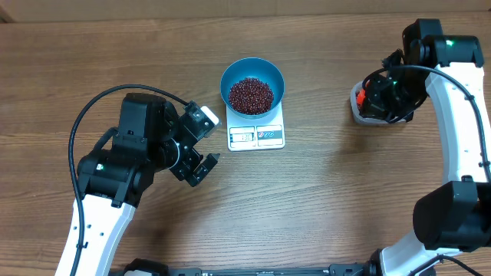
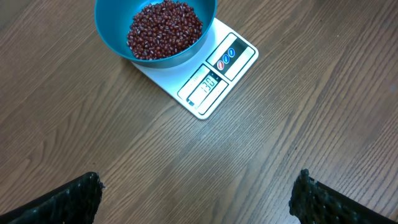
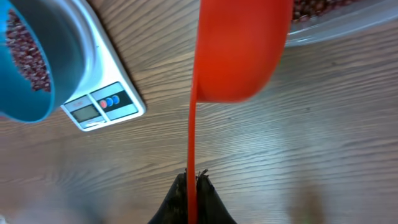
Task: Scoop item into bowl and weigh 150g on scale
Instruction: 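Lower the red scoop into the beans in the tub with the right gripper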
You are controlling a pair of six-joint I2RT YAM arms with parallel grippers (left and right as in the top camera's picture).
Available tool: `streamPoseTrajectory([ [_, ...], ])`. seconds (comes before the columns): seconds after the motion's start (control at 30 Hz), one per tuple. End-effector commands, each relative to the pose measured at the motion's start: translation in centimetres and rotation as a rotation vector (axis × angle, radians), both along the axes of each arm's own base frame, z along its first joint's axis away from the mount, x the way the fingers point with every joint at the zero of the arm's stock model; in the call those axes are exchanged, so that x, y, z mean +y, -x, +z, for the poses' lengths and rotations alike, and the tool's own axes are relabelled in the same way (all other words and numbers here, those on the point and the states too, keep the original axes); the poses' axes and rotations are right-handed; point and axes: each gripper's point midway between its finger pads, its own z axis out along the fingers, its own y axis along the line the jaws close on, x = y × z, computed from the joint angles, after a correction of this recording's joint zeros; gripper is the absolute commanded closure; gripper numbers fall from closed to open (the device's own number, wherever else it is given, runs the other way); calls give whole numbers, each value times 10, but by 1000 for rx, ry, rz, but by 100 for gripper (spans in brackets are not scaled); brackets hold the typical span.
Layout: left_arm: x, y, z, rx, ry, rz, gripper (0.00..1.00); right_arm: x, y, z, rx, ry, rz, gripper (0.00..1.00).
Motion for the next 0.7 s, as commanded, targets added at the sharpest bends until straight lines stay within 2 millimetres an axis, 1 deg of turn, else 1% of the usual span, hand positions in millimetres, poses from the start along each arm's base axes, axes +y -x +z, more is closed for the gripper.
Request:
streamPoseTrajectory([
  [0.0, 0, -4, 9, -19, 11, 12, 0, 10, -3, 7, -24, -52, 4, 96],
  [0.33, 0, -4, 9, -19, 11, 12, 0, 17, -5, 10, -35, -99, 7, 96],
  [0.5, 0, -4, 9, -19, 11, 12, 0, 17, -1, 10, -31, -96, 35, 97],
  [0.67, 0, -4, 9, -19, 11, 12, 0, 11, 4, 7, -9, -57, 36, 97],
])
